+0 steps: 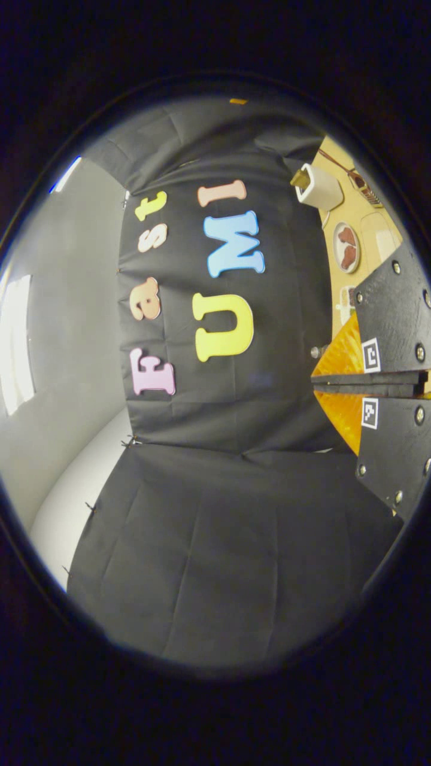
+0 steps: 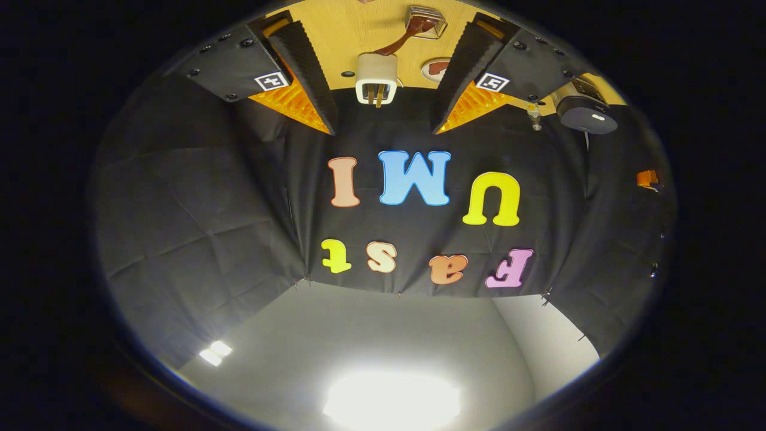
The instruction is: Close the left gripper, press the button to open the rice cooker; take a wooden spoon from the chopstick holder with the right hand, scoop a spoonful of rice and pour it into the rice cooker, then put the wooden spoon back into the chopstick holder.
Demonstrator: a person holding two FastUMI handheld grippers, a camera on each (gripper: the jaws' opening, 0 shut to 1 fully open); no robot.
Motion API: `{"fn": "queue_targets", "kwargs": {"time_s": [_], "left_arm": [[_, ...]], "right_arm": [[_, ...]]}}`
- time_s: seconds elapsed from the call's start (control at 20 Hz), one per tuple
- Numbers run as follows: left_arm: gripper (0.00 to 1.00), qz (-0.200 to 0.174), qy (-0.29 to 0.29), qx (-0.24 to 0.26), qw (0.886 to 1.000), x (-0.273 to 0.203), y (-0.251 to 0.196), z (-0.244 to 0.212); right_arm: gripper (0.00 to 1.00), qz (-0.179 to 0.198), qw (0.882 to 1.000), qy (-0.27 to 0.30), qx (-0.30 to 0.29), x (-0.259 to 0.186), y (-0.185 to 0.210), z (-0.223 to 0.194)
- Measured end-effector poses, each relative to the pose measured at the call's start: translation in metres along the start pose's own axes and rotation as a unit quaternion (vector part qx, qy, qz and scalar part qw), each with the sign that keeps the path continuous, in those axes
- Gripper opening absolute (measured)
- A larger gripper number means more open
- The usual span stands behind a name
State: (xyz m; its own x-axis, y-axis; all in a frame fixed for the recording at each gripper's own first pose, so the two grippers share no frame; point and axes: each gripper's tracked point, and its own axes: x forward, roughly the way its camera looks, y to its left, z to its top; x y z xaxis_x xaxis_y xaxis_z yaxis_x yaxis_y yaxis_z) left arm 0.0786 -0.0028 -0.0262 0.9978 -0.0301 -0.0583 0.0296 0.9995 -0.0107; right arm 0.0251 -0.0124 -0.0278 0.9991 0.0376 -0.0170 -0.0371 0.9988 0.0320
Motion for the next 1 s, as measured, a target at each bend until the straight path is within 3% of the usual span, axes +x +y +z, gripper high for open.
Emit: {"fn": "queue_targets", "kwargs": {"time_s": [0.55, 1.0], "left_arm": [[0.01, -0.044, 0.091, -0.014, 0.995, 0.086, 0.009, -0.095], [0.01, -0.059, 0.169, -0.021, 0.984, 0.119, 0.016, -0.186]], "right_arm": [[0.98, -0.046, 0.999, 0.017, -0.017, 0.013, 0.015, -0.006], [0.97, -0.070, 0.996, 0.030, -0.038, 0.017, 0.027, -0.008]]}}
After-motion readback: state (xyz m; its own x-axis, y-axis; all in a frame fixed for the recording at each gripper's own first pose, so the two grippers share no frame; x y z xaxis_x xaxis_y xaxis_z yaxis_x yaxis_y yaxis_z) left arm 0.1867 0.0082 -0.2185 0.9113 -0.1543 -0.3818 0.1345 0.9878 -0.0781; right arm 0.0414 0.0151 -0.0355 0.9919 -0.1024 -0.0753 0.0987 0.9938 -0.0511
